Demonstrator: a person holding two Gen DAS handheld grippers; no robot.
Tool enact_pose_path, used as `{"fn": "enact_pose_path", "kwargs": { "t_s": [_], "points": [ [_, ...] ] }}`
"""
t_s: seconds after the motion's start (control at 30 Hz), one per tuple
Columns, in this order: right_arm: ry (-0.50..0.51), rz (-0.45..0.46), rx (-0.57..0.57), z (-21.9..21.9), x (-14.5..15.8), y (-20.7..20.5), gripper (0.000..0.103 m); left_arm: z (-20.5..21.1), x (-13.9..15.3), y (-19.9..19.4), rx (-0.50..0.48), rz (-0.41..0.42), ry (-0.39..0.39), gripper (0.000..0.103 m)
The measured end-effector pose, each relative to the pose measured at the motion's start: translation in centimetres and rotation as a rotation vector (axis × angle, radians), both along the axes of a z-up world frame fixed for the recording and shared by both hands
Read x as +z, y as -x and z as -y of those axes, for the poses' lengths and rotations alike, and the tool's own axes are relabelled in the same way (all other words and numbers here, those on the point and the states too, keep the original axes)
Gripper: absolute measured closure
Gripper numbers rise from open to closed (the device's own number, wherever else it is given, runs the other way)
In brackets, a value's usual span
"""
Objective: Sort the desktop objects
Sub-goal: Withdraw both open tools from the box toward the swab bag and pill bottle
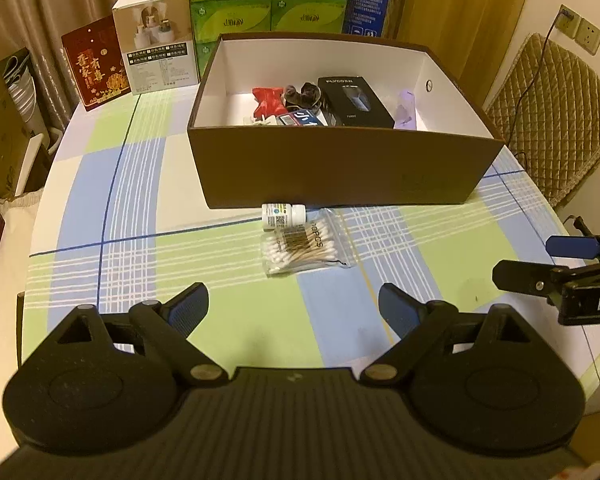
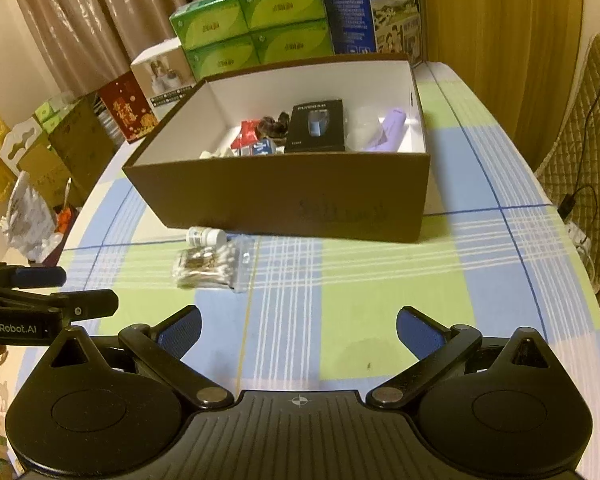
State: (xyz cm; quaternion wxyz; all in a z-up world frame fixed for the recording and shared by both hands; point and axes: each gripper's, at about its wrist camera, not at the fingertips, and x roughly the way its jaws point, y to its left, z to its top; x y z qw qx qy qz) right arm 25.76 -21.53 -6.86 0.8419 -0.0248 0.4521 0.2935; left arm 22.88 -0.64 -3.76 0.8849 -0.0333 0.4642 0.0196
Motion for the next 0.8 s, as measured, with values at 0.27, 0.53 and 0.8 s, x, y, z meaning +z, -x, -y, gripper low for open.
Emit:
{"fn": "enact_pose_path", "kwargs": {
  "t_s": [0.27, 0.53, 0.8],
  "points": [
    [0.019, -0.028, 0.005, 0.0, -1.2, -0.2, 0.002, 0.3, -1.0, -0.3, 0.011, -0.028, 0.000, 0.013],
    [0.029, -0.055, -0.008, 0.2, -2.3, -1.3, 0.002, 0.5, -2.1, -1.1, 0.017, -0.055, 0.001, 0.013],
    [0.046, -0.089, -0.042, 0.5, -3.9, -3.1, 0.002, 0.3, -4.1, -2.7, 0.017, -0.066, 0.003, 0.013]
  ]
}}
